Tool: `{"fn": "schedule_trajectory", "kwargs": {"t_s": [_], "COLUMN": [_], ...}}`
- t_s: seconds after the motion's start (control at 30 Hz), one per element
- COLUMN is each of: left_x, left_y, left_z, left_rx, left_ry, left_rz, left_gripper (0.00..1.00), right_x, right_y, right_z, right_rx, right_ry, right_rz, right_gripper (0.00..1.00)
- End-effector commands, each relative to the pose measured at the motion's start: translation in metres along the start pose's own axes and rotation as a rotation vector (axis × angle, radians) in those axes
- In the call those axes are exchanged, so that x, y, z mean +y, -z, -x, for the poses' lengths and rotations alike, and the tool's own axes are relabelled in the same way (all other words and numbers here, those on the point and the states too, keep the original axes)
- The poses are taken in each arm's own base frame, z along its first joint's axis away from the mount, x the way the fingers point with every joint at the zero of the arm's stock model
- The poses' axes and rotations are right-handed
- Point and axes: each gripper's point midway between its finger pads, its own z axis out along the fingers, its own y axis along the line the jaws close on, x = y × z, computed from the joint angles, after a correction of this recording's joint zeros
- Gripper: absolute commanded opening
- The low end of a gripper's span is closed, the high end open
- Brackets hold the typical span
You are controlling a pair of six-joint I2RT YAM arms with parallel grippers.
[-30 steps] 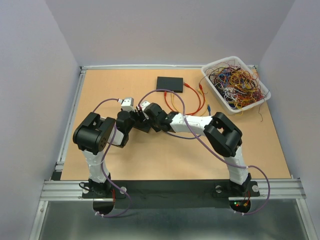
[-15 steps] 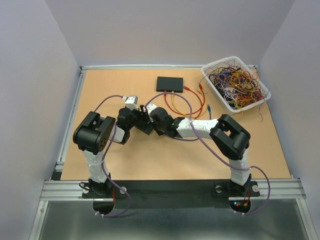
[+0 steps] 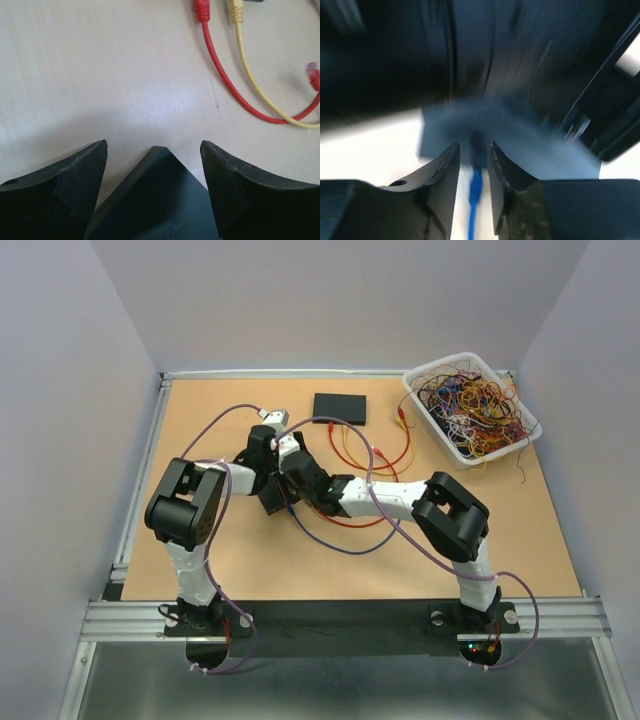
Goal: Insert the plug into the switch port
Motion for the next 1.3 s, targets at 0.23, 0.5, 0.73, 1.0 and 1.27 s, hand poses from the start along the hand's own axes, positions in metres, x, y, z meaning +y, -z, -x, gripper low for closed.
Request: {"fn": "schedule_trajectory", "kwargs": {"t_s": [0.23,0.5,0.73,1.0,1.27], "left_x": [0.031,0.046,0.03,0.016,0.023], "left_y": [0.038,0.106,0.17,0.228,0.279], "left_z": [0.038,0.098,0.116,0.089,0.088], "left_rx": [0.013,-0.144,-0.227,-0.192,-0.245], "left_ry": [0.086,0.119,0.157,0.169,0.151], "left_rz": [0.225,0.415,0.424,0.396,0.485], "left_gripper": [0.89,0.89,0.88,0.88,0.88], "right_x": [0.018,-0.014,-0.022,0.0,0.006], "right_y": [0.01,0.06,0.074,0.065,0.045], "right_z": [0.104,0.089,0.029,-0.018,-0.045], "right_rx": [-0.334,-0.331,-0.194,-0.052,0.032], "right_ry": [-0.157,-0.19,-0.211,-0.131,-0.104], "right_rz": [0.035,-0.077,-0.076,0.013,-0.01], "right_gripper": [0.43,0.43,0.43,0.43,0.4]}}
